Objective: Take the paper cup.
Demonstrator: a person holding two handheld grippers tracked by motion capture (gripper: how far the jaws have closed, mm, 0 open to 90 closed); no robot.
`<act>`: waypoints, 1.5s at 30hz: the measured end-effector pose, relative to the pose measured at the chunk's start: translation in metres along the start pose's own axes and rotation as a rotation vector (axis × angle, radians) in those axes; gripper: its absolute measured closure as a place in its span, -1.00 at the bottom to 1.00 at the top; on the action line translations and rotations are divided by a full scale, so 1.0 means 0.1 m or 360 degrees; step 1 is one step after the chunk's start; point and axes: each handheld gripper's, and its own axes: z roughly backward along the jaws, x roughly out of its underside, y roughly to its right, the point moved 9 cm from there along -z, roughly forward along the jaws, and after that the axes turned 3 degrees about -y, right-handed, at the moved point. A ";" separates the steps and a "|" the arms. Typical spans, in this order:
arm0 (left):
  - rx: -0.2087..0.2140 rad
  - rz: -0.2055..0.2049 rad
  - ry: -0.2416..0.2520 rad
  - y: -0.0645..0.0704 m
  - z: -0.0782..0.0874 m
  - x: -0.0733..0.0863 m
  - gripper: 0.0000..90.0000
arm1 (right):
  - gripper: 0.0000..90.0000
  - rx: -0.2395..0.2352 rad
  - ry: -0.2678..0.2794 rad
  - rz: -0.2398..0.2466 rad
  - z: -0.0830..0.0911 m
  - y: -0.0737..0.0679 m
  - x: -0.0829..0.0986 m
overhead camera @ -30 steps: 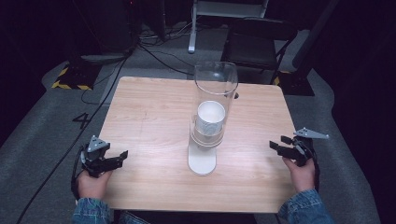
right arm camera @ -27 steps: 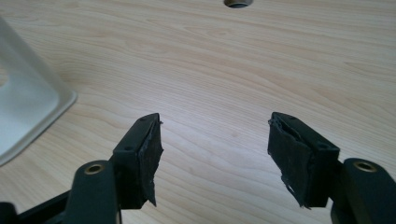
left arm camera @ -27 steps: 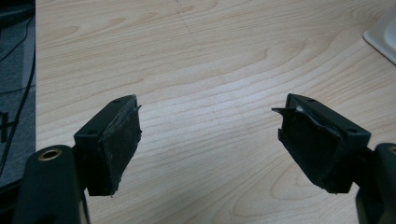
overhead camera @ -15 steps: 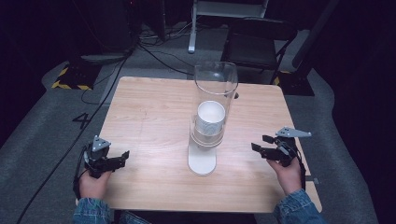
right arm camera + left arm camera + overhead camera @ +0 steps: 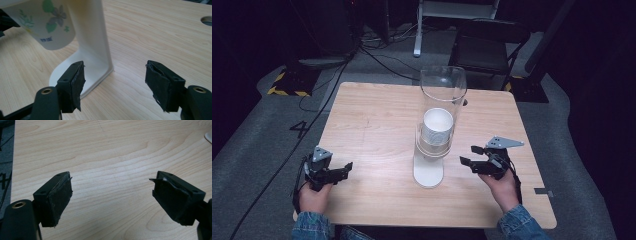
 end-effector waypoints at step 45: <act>0.0062 -0.0020 0.0003 0.07 0.05 0.02 -0.64 | -0.29 -0.0125 0.0335 0.0252 -0.76 -0.75 -0.35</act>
